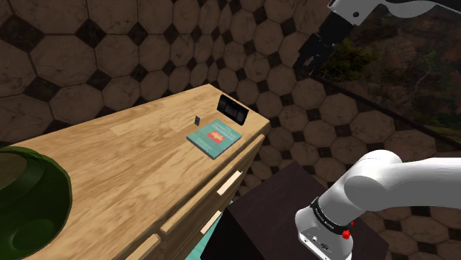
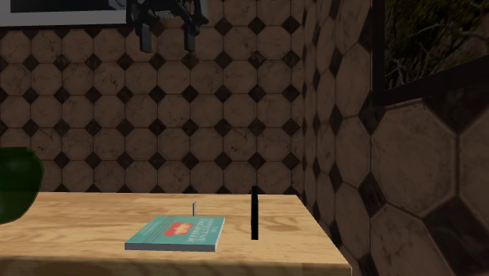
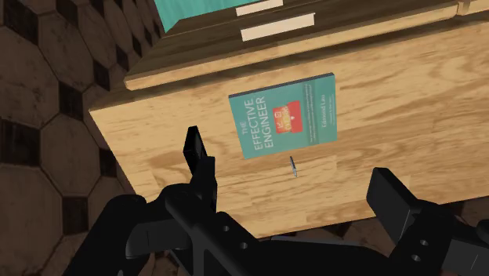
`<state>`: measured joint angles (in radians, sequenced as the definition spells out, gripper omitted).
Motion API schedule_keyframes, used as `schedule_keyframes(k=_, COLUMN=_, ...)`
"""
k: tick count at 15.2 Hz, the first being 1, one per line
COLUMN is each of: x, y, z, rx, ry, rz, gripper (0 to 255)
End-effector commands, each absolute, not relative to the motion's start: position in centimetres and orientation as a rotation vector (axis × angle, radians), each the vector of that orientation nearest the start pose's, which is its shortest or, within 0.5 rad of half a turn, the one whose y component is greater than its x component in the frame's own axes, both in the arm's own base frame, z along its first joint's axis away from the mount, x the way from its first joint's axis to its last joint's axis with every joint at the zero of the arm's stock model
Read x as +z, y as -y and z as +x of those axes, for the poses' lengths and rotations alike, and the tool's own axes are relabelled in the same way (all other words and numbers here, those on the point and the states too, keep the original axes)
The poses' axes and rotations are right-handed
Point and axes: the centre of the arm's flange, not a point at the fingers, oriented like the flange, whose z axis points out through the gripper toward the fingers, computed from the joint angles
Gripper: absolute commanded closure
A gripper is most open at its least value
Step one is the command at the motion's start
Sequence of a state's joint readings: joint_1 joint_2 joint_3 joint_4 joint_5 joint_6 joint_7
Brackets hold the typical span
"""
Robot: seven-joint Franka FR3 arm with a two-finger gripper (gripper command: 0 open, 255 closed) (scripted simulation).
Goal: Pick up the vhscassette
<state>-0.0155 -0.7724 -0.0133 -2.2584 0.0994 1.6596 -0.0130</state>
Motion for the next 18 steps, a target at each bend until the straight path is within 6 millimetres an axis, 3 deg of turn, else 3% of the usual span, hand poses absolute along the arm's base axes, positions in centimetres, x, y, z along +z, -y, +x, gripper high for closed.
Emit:
schedule_keyframes(k=1, x=64.2, y=0.1, z=31.9, rx=-0.266, ry=-0.020, rz=-3.024, gripper=0)
schedule_keyframes(k=18, x=48.7, y=4.4, z=48.4, rx=-0.144, ry=0.186, rz=-3.081, gripper=0)
